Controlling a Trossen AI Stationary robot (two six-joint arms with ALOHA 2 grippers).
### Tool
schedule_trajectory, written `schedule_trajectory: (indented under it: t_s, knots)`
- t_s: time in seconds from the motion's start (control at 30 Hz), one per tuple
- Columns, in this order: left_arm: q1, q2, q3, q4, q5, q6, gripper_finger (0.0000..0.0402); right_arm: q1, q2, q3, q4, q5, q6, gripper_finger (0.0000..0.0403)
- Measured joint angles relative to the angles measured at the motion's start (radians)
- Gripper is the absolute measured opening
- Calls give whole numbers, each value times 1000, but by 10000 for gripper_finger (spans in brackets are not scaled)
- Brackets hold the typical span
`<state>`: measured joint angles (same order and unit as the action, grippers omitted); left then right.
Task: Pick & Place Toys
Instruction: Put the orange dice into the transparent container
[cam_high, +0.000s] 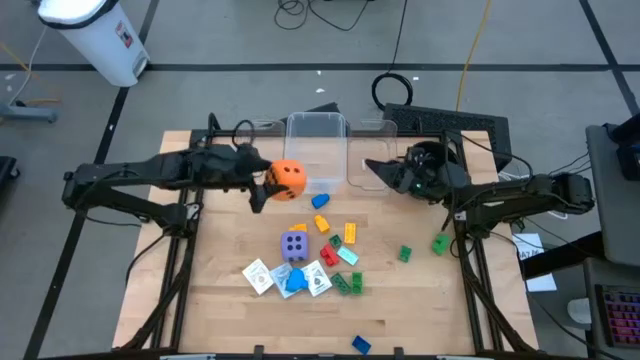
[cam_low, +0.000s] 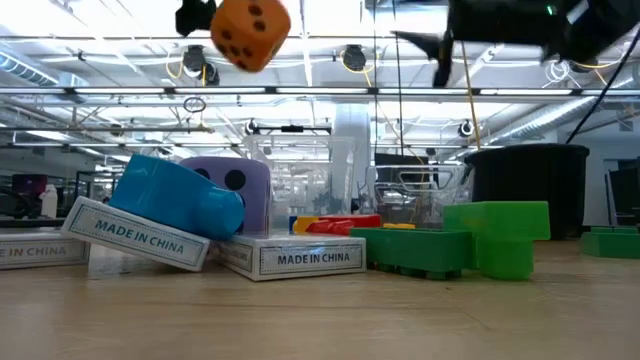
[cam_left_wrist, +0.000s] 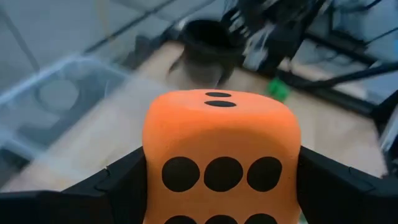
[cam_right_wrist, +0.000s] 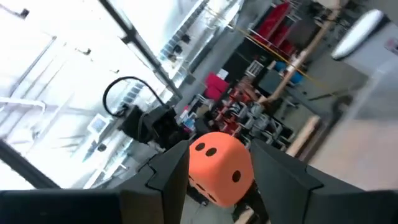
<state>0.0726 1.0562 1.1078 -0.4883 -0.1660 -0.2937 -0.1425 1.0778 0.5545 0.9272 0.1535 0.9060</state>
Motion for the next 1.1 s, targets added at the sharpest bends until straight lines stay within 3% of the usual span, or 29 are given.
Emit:
schedule_trajectory:
  t_s: [0.27, 0.37, 0.6, 0.77, 1.1]
  knots:
    - [0, 20, 0, 412, -3, 132, 318, 34, 12, 422, -681, -54, -259, 164]
    - [0, 21, -1, 516, -17, 170, 318, 49, 23, 531, -828, -53, -333, 164]
    - [5, 21, -1, 573, 14, 118, 318, 158, 126, 687, -827, -22, -641, 164]
    - [20, 21, -1, 581, 103, 47, 318, 219, 244, 757, -832, -1, -826, 164]
    - [16, 20, -1, 590, 156, 28, 320, 183, 278, 767, -812, 0, -748, 166]
